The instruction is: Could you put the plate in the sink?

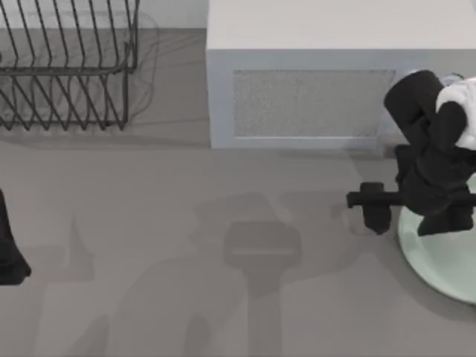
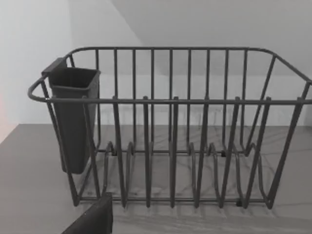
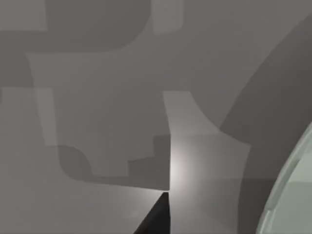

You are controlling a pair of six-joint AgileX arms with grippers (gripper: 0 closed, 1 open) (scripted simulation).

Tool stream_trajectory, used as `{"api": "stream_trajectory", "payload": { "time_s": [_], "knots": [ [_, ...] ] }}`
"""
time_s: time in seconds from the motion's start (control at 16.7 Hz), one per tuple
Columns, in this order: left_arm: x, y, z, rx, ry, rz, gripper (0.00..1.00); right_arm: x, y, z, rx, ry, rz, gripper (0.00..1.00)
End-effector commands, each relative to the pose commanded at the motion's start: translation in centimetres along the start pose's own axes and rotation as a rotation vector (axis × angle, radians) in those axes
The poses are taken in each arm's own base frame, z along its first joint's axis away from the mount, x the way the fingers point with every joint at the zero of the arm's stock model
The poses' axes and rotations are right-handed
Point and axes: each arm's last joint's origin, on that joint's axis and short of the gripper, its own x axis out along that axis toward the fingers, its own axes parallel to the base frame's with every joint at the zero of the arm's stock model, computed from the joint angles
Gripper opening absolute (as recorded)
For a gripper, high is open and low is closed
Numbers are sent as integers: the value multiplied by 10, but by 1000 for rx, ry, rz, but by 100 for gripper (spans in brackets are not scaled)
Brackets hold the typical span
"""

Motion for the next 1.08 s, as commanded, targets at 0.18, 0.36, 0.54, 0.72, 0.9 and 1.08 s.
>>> {"api": "stream_trajectory", "payload": {
  "time_s": [0.18,0.36,0.54,0.72,0.9,1.08],
  "knots": [
    [0,0,0,0,0,0,100,0,0,0,0,0,0,25],
    [0,0,0,0,0,0,100,0,0,0,0,0,0,2],
    [0,0,0,0,0,0,100,0,0,0,0,0,0,0],
    [0,0,0,0,0,0,100,0,0,0,0,0,0,0],
    [0,0,0,0,0,0,100,-26,1,6,4,-88,29,0],
    [0,0,0,0,0,0,100,-29,4,4,-8,-65,30,0]
  ]
}}
